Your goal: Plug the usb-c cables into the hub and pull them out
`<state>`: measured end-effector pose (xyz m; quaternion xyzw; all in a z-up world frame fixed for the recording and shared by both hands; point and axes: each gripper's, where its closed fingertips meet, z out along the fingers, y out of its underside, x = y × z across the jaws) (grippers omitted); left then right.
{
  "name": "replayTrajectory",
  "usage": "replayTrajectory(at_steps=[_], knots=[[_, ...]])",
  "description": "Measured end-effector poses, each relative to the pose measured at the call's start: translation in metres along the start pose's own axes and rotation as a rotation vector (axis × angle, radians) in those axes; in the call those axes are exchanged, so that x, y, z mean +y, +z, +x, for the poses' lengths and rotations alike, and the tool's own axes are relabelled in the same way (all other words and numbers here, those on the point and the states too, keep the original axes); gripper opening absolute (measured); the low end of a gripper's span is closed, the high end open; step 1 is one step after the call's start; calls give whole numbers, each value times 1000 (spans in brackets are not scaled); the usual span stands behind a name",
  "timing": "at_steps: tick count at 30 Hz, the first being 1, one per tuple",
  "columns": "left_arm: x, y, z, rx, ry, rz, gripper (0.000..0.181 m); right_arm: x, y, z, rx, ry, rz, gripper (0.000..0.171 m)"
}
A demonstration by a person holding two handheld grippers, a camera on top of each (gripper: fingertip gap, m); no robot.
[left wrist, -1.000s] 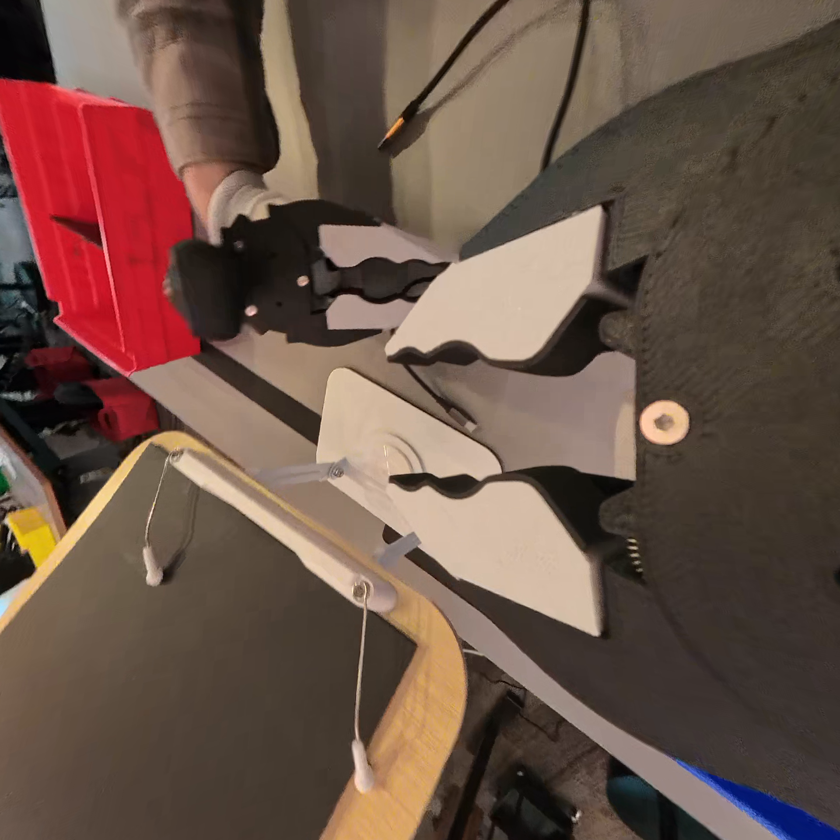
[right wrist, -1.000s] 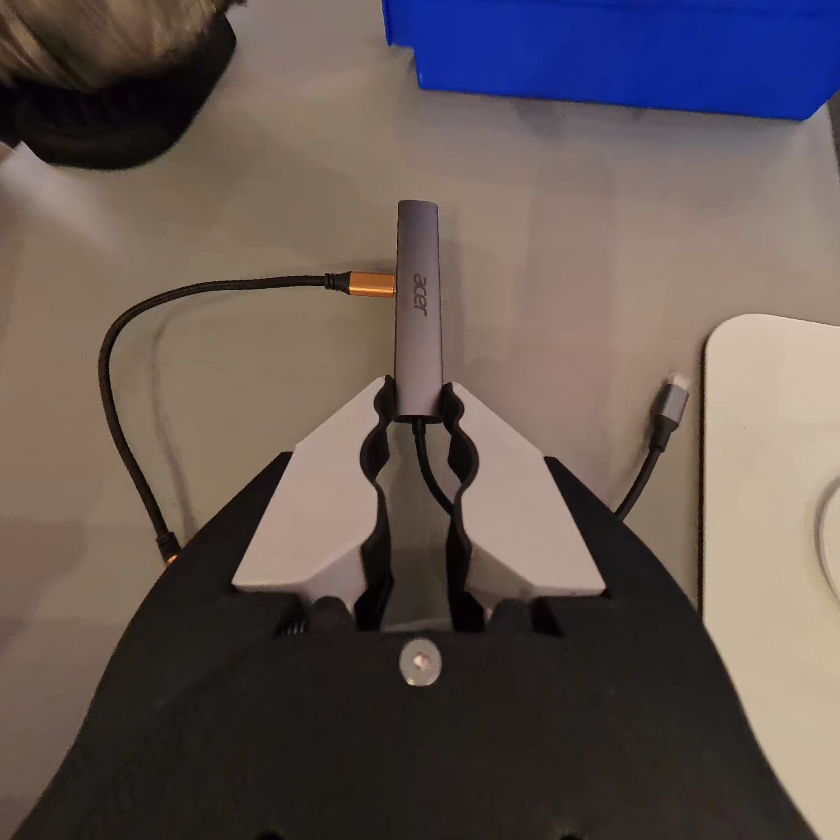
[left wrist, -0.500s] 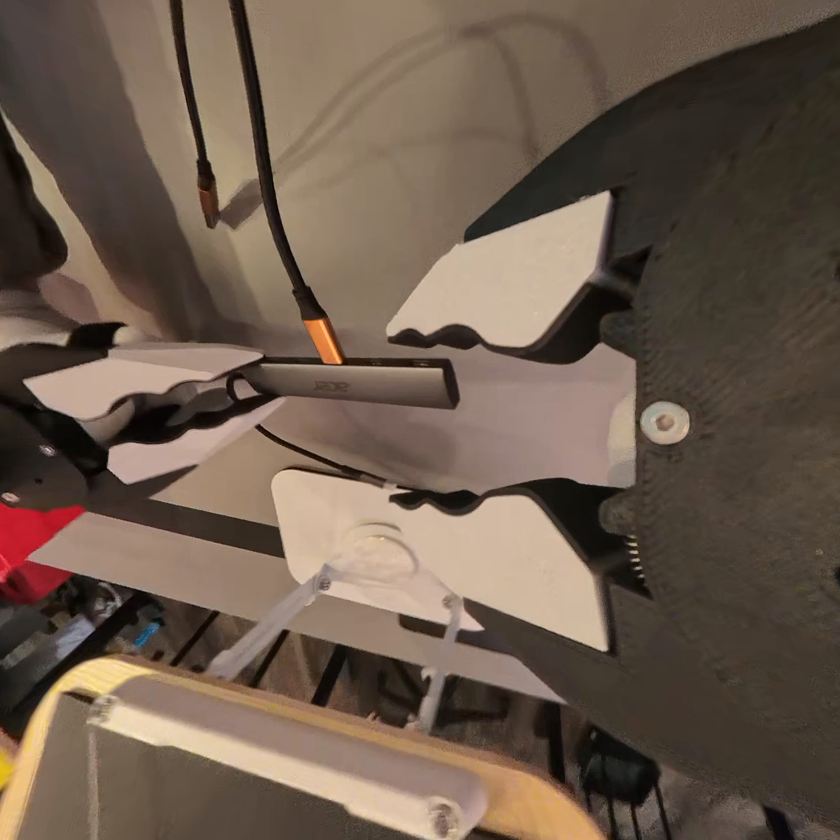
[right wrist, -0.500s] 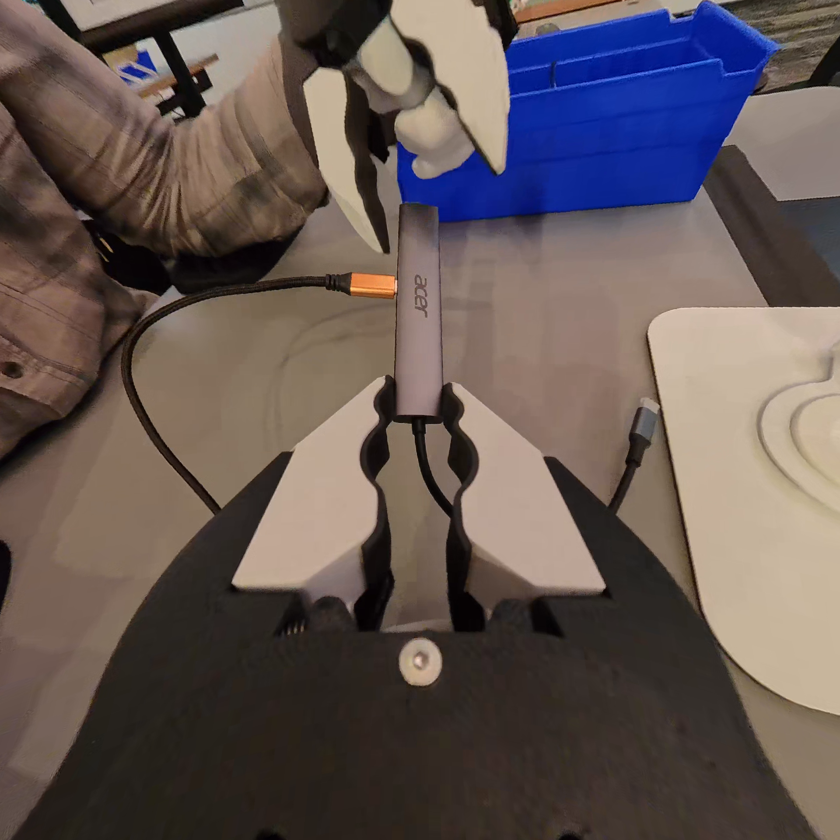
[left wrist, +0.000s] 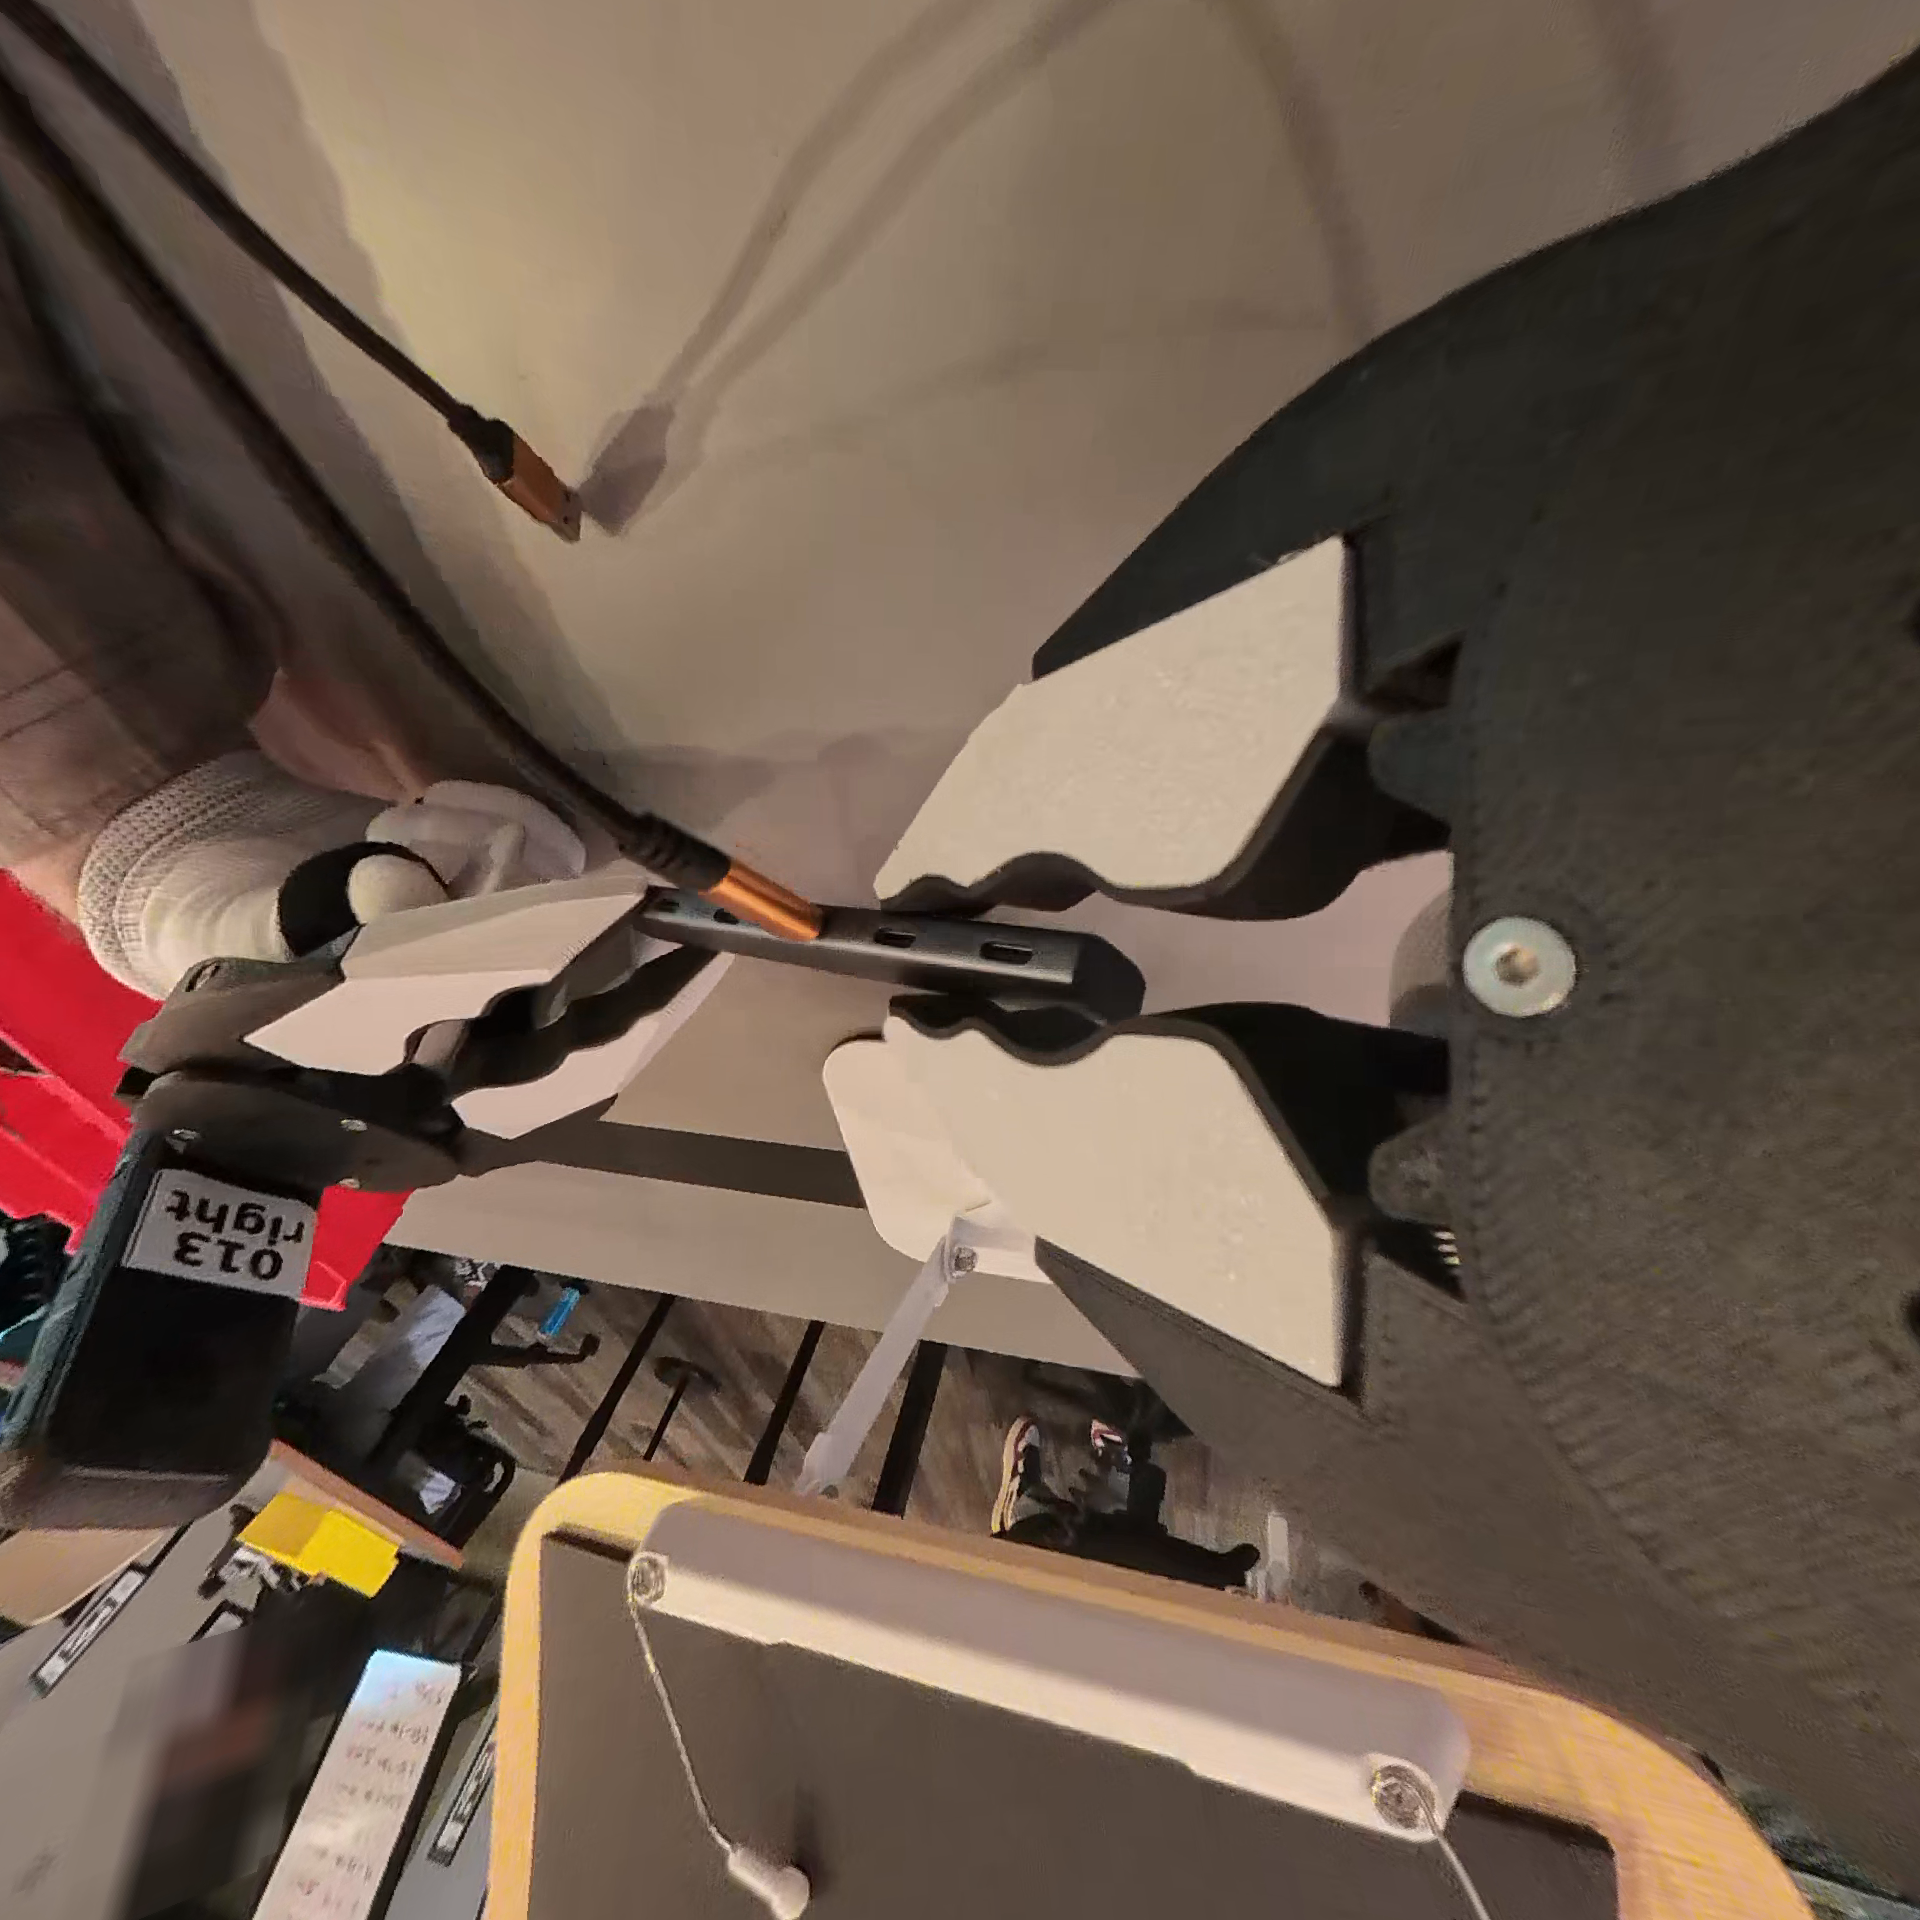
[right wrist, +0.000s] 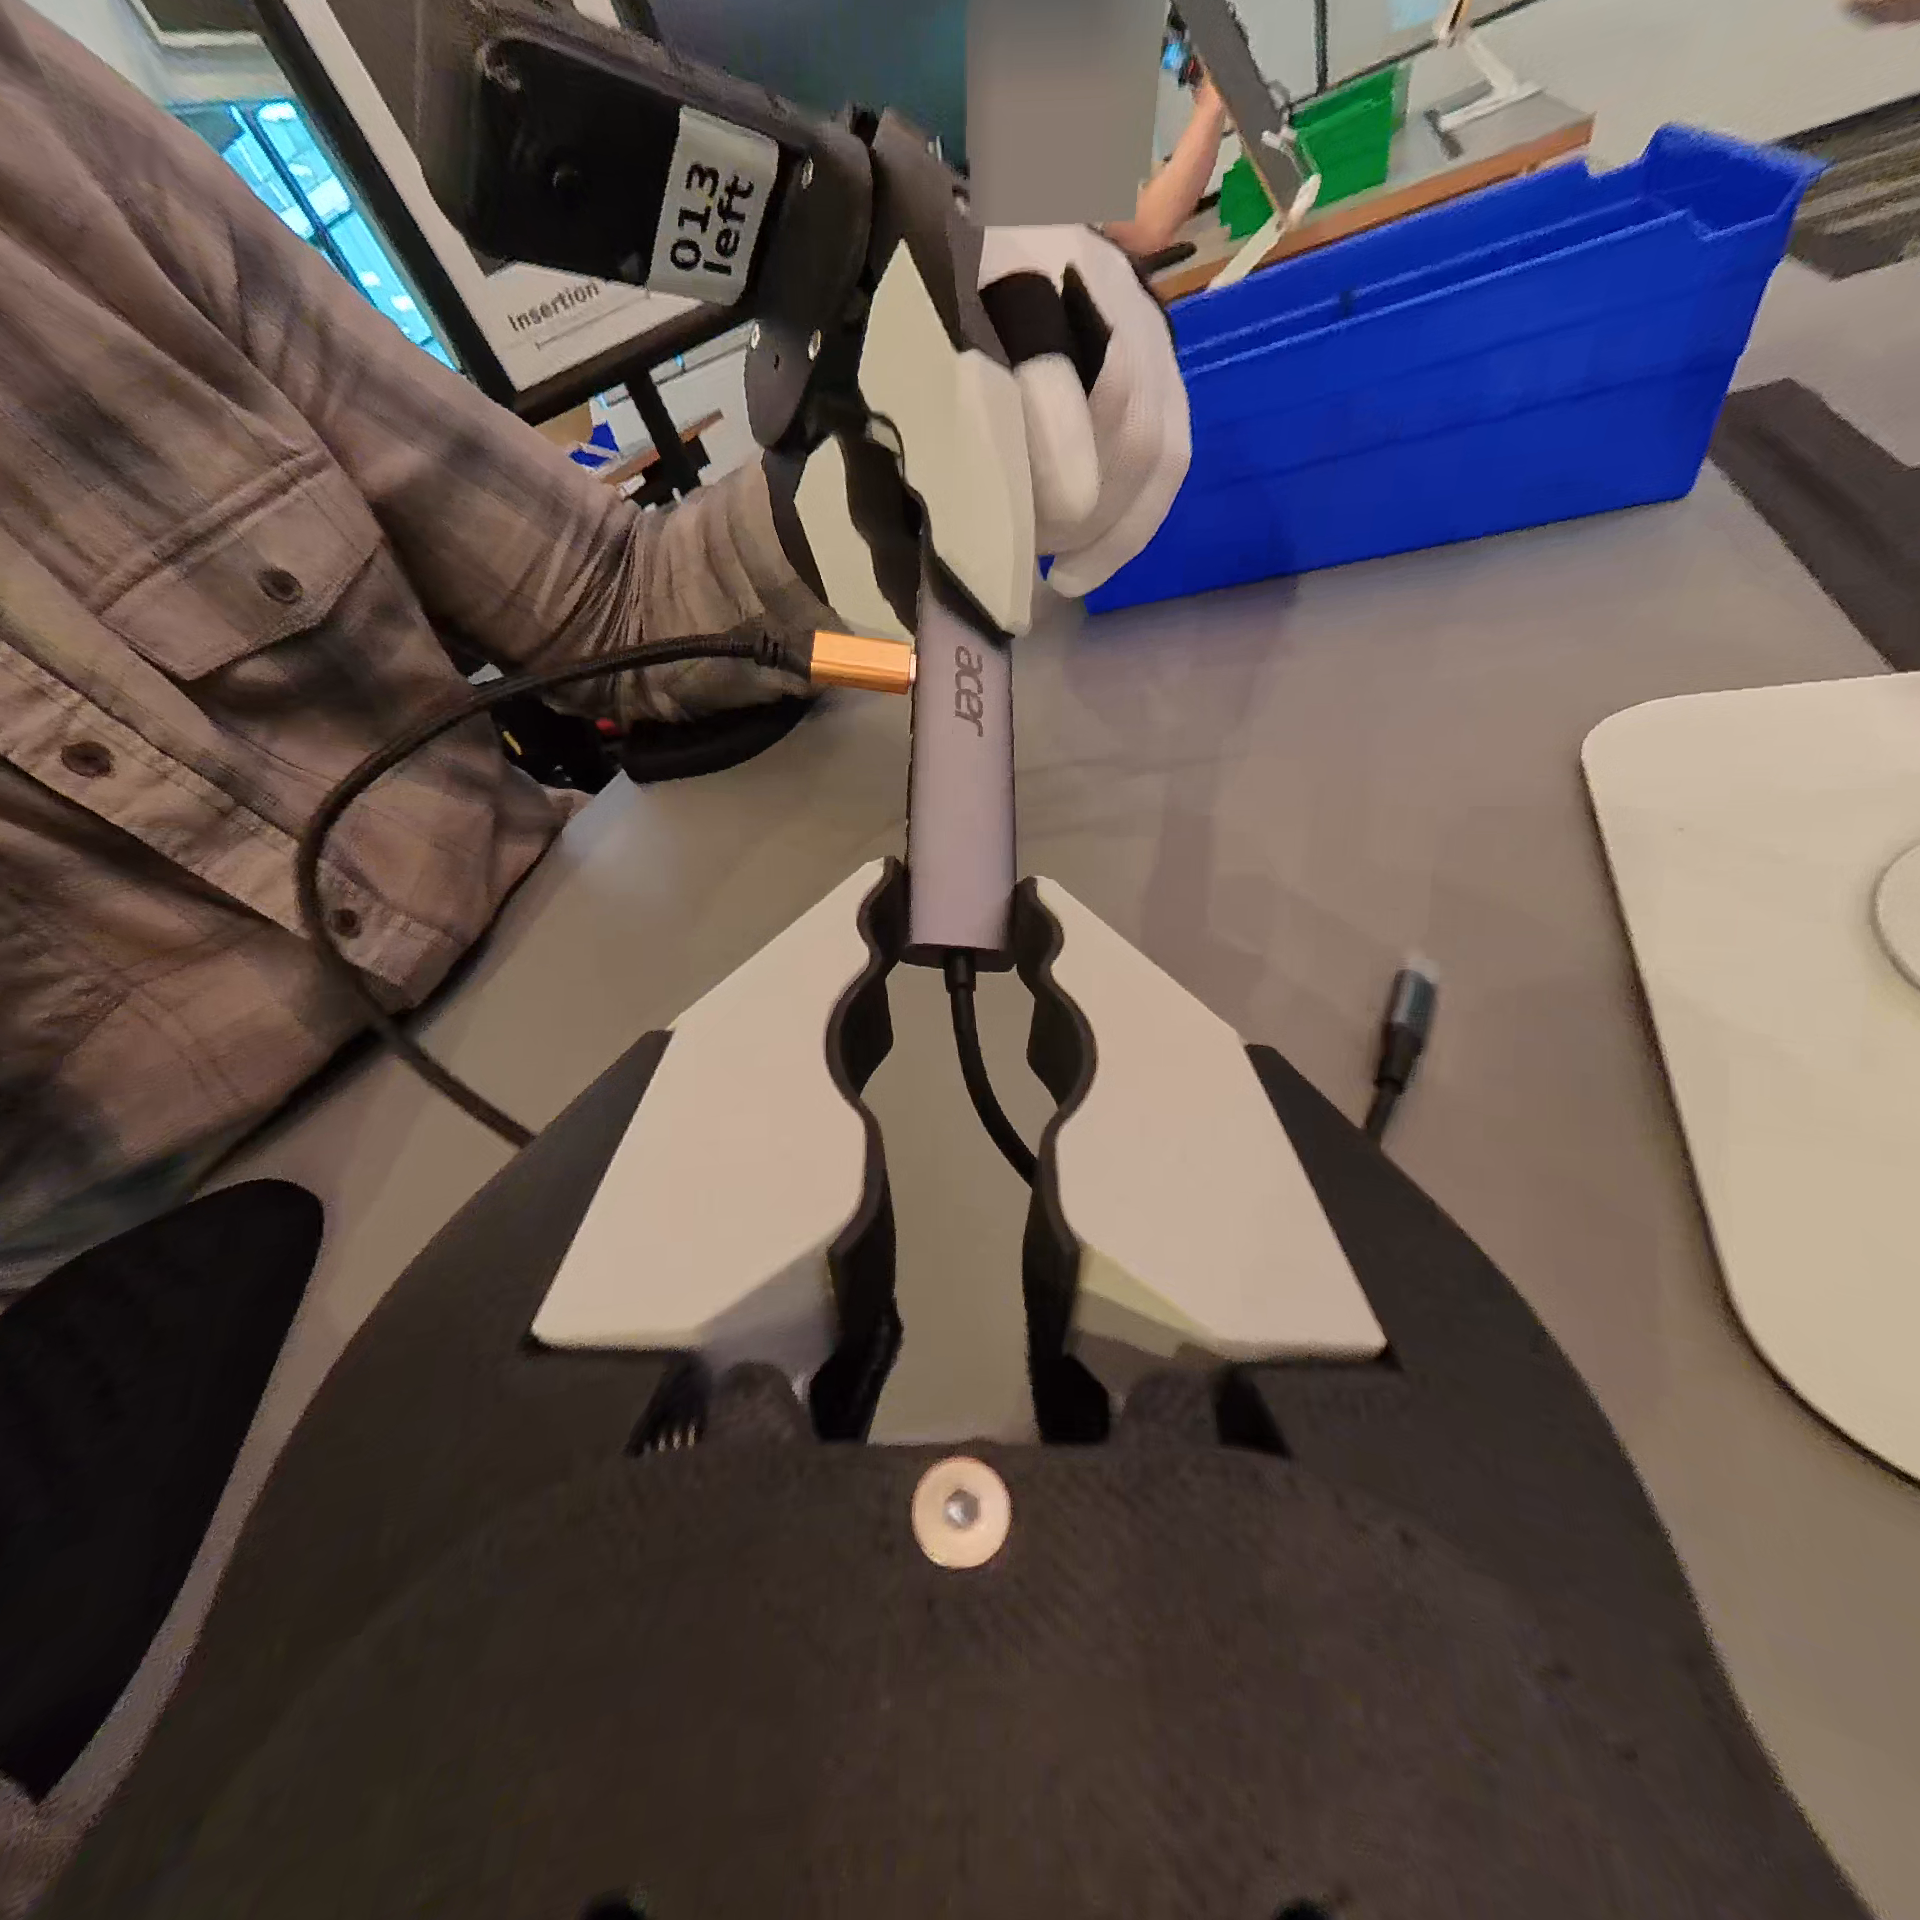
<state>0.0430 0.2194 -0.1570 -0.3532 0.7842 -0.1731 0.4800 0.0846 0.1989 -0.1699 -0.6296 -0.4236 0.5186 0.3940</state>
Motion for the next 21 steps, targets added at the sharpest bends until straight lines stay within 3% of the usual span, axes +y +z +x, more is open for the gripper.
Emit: replayTrajectory(at_steps=[2,5,9,15,17,19,21], knots=[[-3,-1,-4,-16,-16,0,11,-11,-7,9,88,-39,36,10],[-7,-9,-12,-24,-70,21,11,-33,-17,14,266,-178,-12,27],[-2,-22,-27,-65,-112,-10,10,-55,-20,9,548,-525,-279,27],[-28,-36,-31,-32,-205,68,10,-57,9,8,695,-831,-567,39],[-36,-38,-35,-41,-232,113,11,-58,16,13,760,-897,-623,34],[-43,-41,-33,-37,-209,147,11,-53,11,20,822,-930,-706,11],[-45,-40,-32,-45,-180,137,11,-53,9,21,843,-918,-710,4]])
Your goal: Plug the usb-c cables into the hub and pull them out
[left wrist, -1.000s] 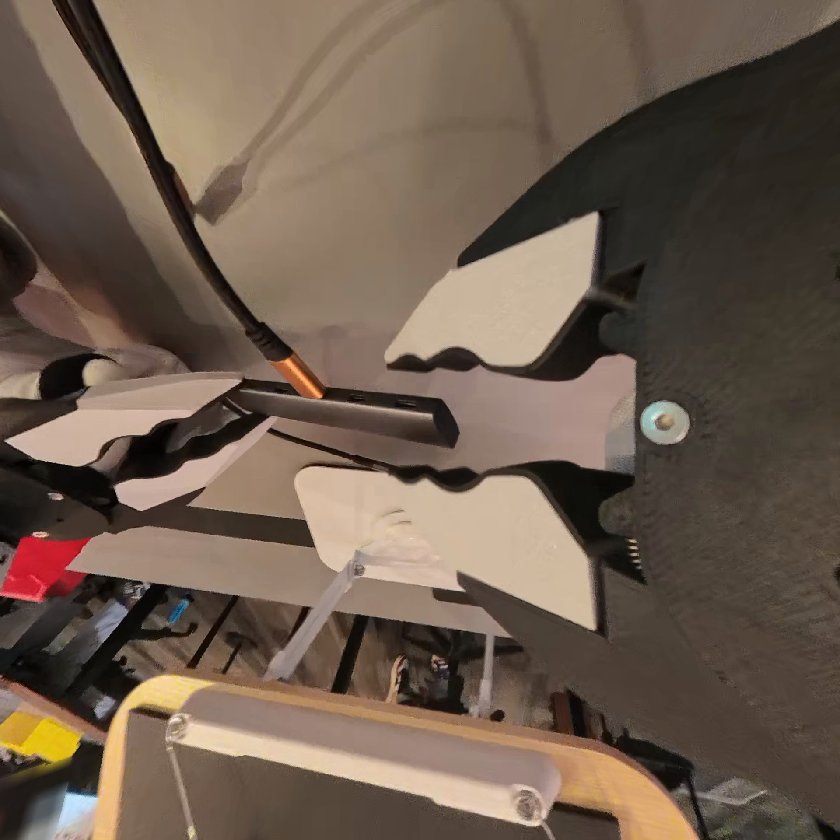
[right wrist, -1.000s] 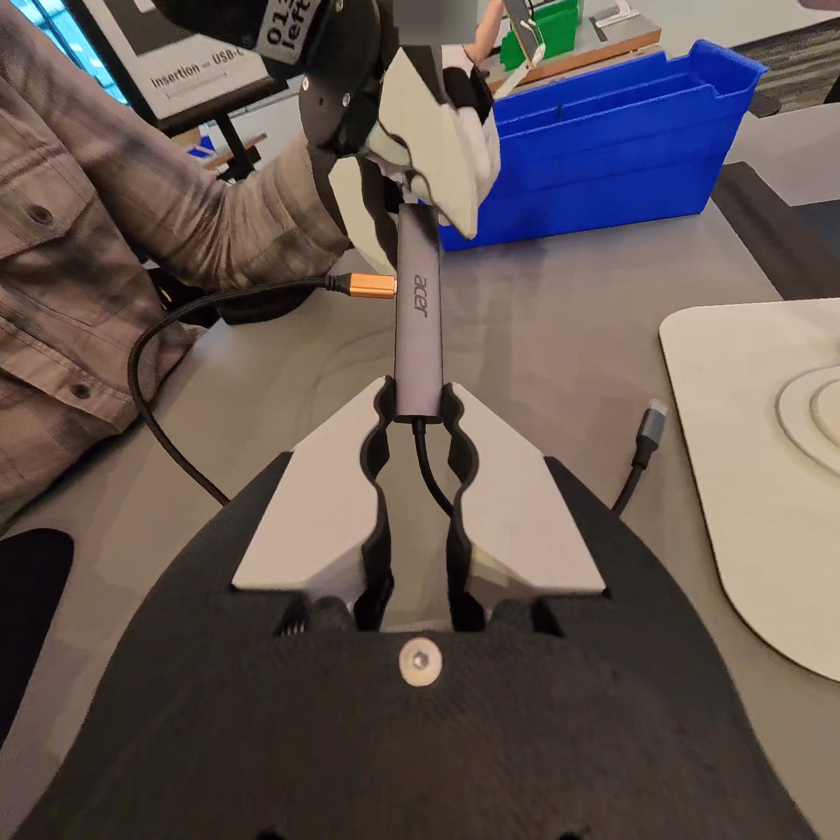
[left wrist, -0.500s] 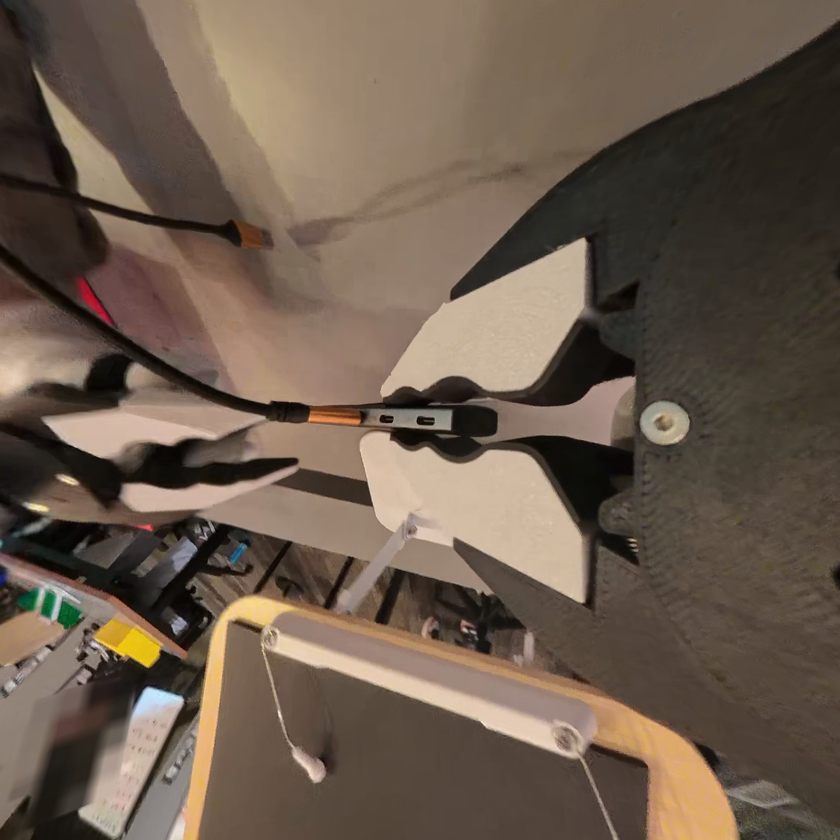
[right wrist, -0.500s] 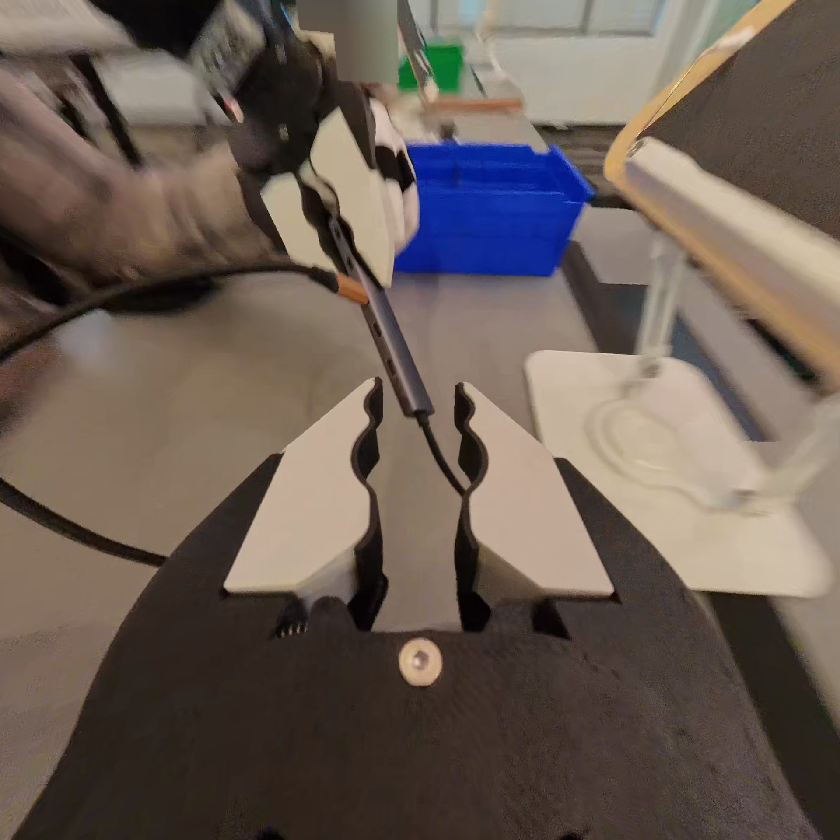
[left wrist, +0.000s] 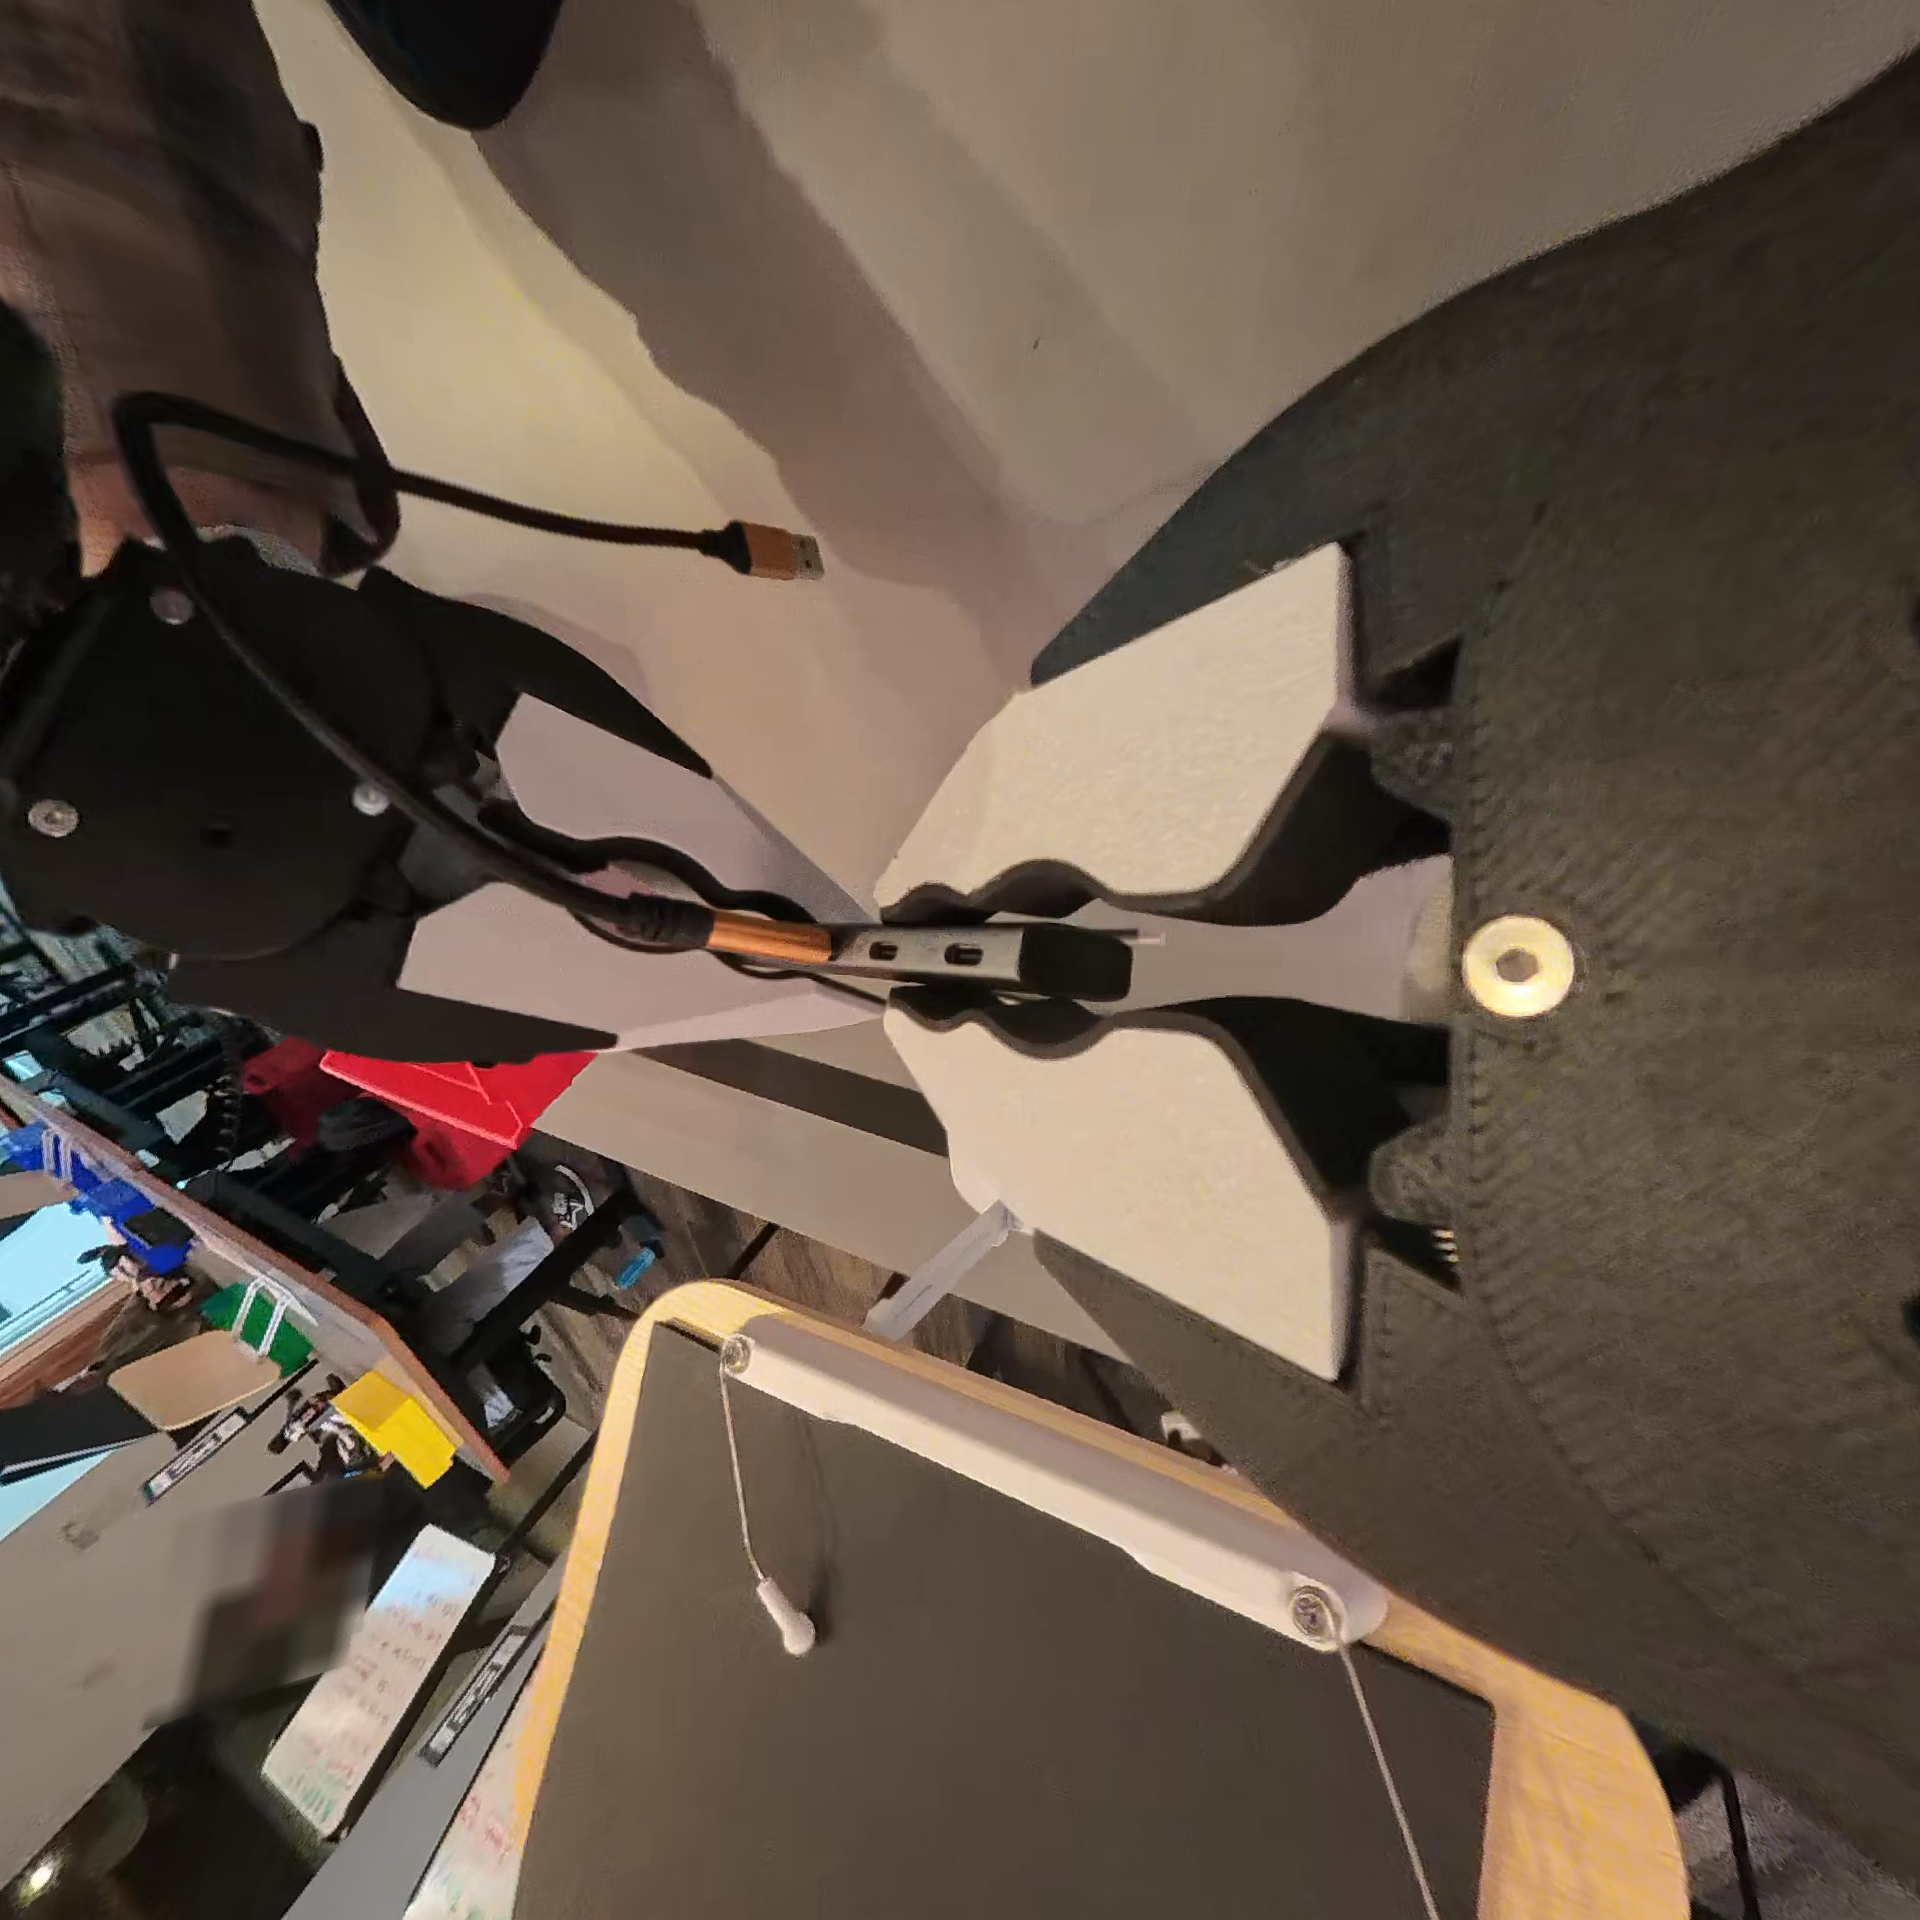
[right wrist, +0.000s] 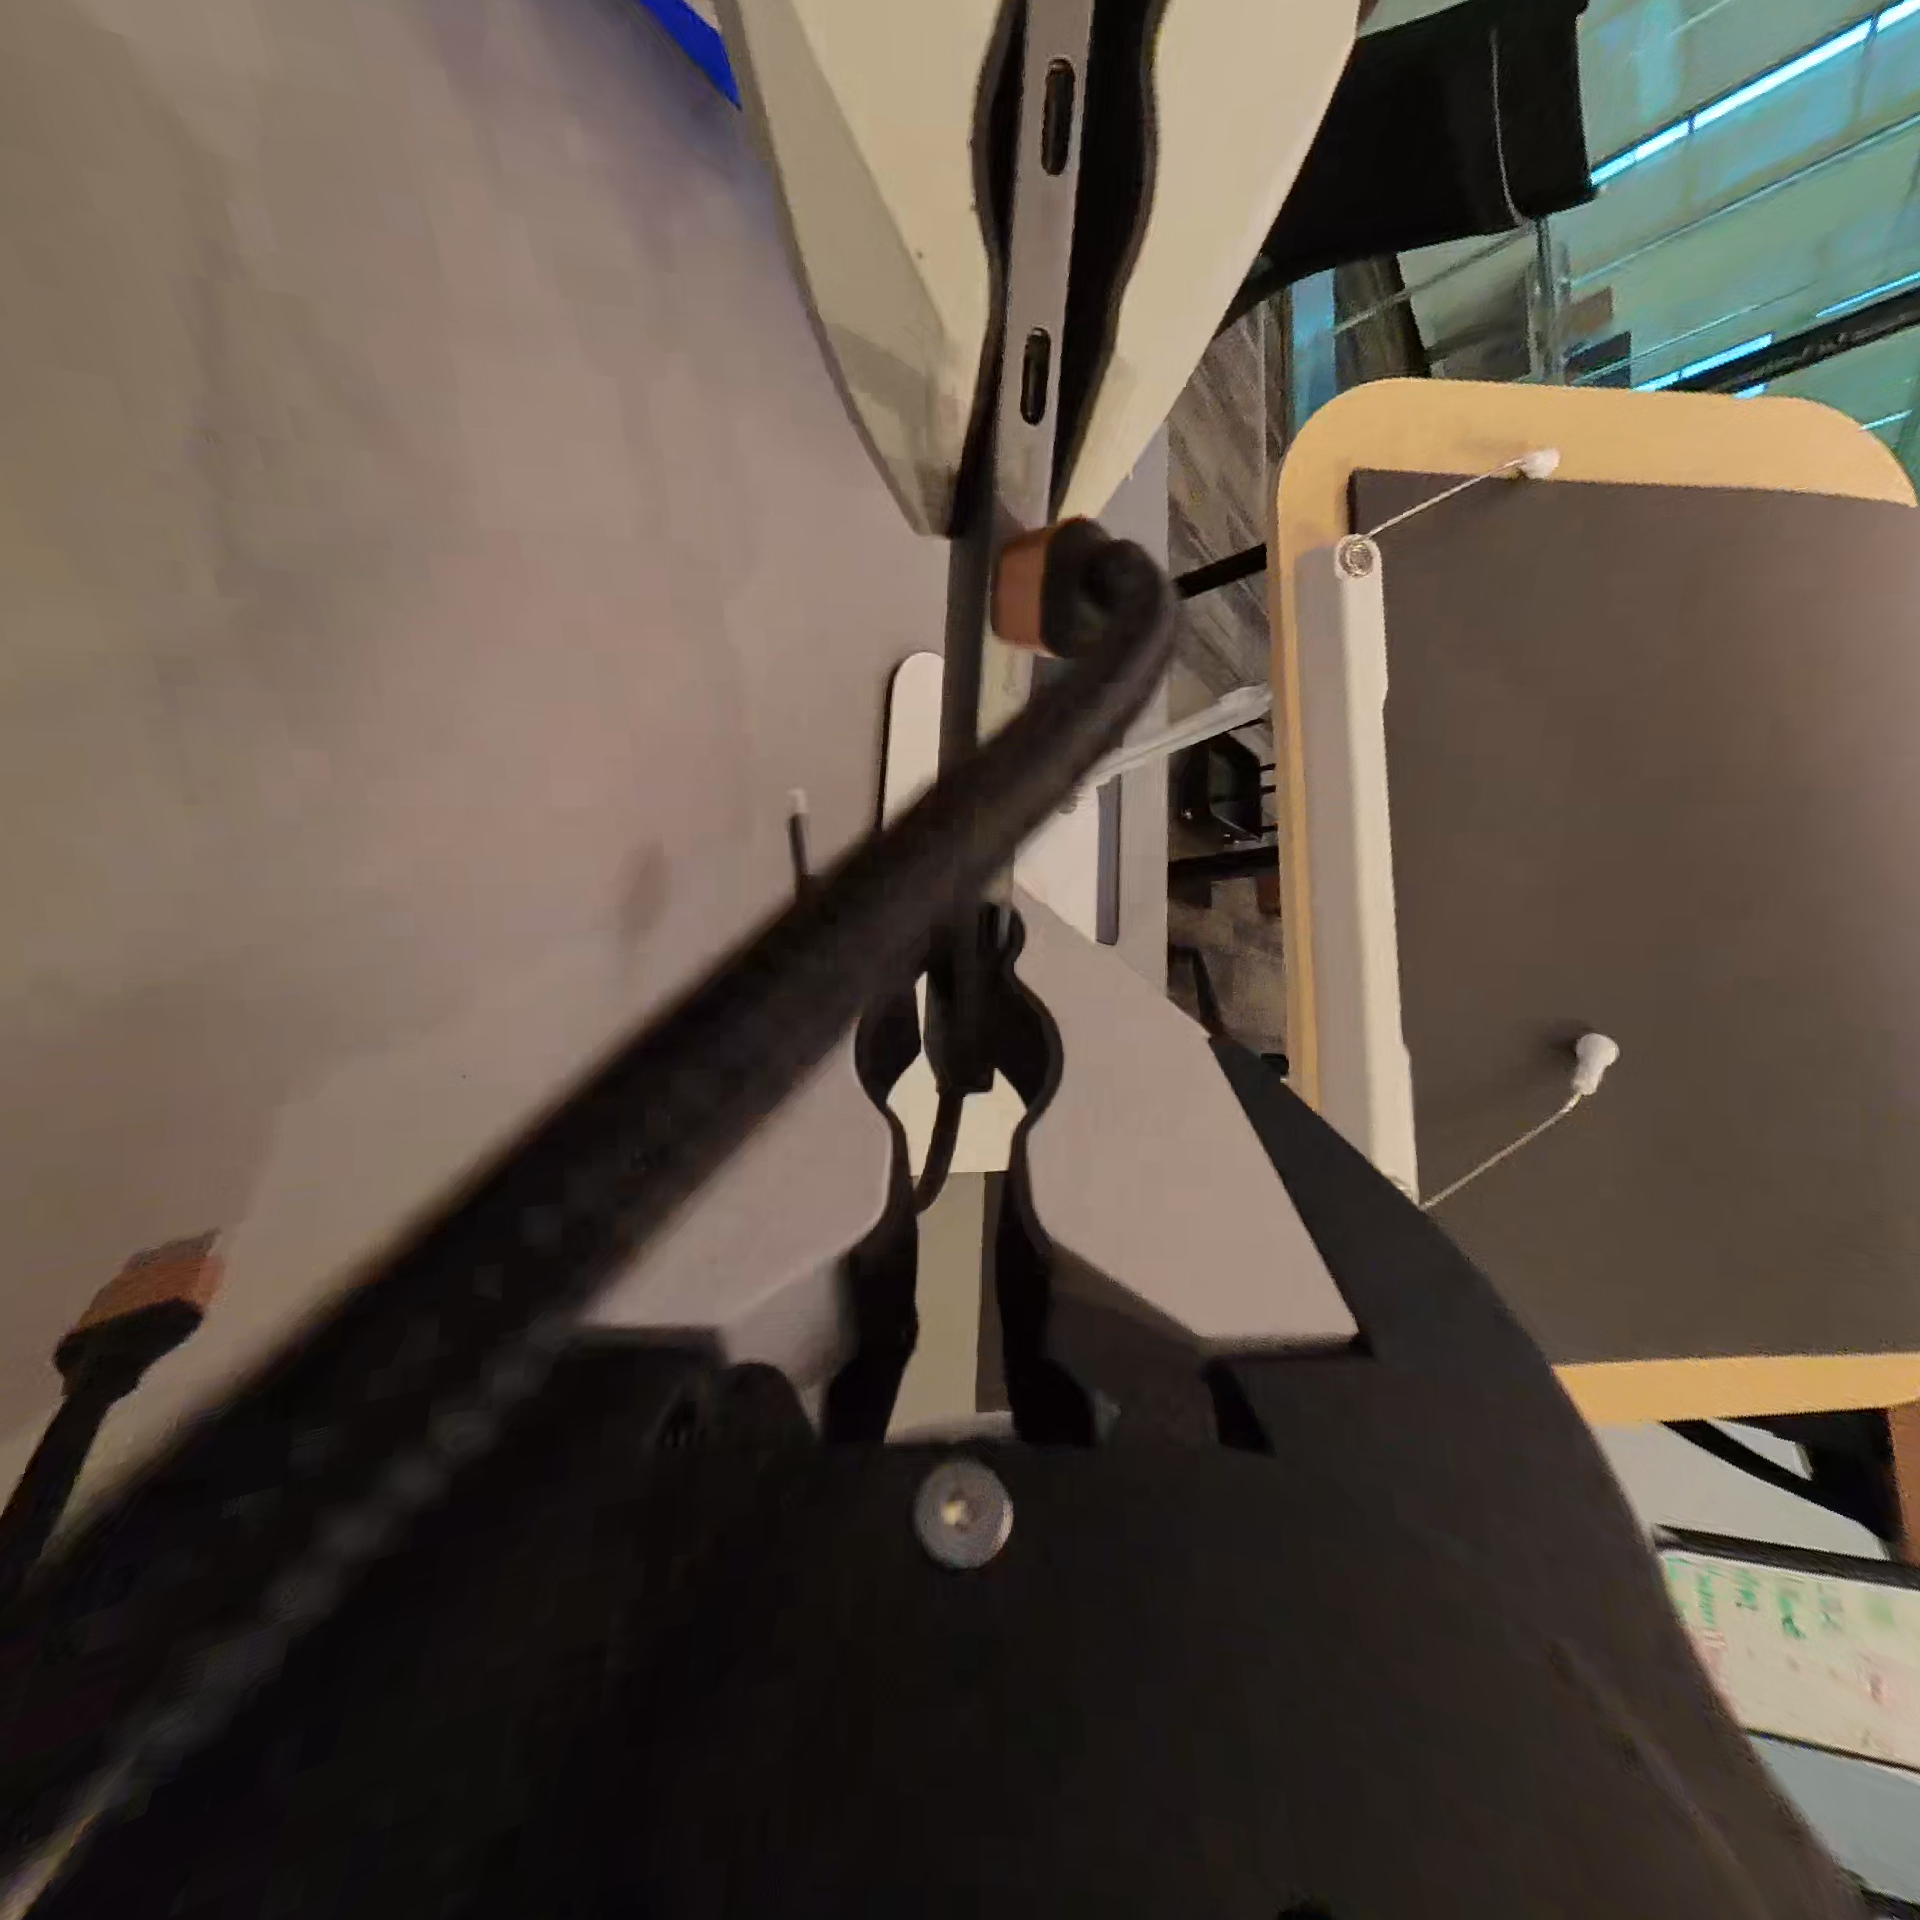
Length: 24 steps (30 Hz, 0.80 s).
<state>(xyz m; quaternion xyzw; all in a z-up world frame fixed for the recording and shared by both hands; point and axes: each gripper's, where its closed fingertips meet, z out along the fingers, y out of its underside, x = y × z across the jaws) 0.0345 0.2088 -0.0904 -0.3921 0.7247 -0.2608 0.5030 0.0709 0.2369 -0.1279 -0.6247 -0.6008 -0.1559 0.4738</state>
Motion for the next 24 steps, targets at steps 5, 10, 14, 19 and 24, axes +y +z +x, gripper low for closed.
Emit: replayTrajectory(at_steps=[5,10,14,19,24], knots=[[-8,-2,0,29,-84,14,30,0,-11,16,123,-74,-28,4],[-9,-16,8,196,-287,-126,83,11,-23,33,245,-274,-180,3],[5,-10,2,309,-406,-365,87,6,-32,51,374,-394,-258,4],[13,-3,2,438,-433,-572,78,0,-32,57,450,-456,-322,4],[23,3,11,492,-409,-688,64,-7,-36,60,500,-436,-311,4]])
